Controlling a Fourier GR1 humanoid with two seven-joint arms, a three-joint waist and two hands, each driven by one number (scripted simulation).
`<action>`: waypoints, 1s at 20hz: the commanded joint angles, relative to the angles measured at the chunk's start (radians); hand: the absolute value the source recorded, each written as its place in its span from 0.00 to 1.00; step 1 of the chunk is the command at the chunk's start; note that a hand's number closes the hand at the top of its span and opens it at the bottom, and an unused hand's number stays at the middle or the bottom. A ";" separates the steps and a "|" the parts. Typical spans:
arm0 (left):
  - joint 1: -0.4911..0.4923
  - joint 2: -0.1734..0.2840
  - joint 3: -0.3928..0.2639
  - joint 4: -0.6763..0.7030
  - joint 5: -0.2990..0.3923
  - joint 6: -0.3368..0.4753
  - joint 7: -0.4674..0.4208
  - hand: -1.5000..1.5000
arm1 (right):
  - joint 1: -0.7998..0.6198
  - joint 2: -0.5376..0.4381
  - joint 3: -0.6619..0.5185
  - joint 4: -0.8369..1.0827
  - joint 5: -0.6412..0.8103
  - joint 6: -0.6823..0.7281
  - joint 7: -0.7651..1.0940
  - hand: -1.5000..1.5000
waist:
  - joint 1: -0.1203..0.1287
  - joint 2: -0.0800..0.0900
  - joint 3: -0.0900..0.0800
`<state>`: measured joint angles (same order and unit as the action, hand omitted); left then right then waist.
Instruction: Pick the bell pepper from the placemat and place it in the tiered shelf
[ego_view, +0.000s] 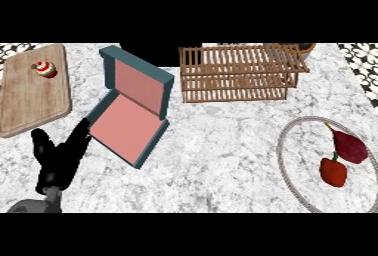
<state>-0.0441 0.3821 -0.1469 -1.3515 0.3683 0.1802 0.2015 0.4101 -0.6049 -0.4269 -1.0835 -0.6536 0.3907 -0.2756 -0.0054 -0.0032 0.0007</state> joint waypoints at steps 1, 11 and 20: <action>-0.013 -0.040 -0.011 0.035 -0.010 0.007 0.011 0.50 | -0.020 -0.082 -0.009 -0.096 -0.027 -0.104 0.219 0.00 | 0.004 0.006 -0.003; -0.038 -0.022 0.045 0.027 -0.015 -0.040 0.060 0.50 | -0.096 -0.064 0.075 -0.311 0.078 -0.340 0.547 0.00 | 0.003 0.003 -0.001; -0.013 -0.053 0.057 0.014 -0.076 -0.046 0.035 0.50 | -0.156 -0.028 0.169 -0.401 0.206 -0.375 0.716 0.00 | 0.003 0.003 -0.001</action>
<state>-0.0486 0.3374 -0.1011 -1.3533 0.3158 0.1366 0.2238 0.2561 -0.6521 -0.2853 -1.4357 -0.4973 0.0323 0.3698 0.0002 -0.0042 0.0026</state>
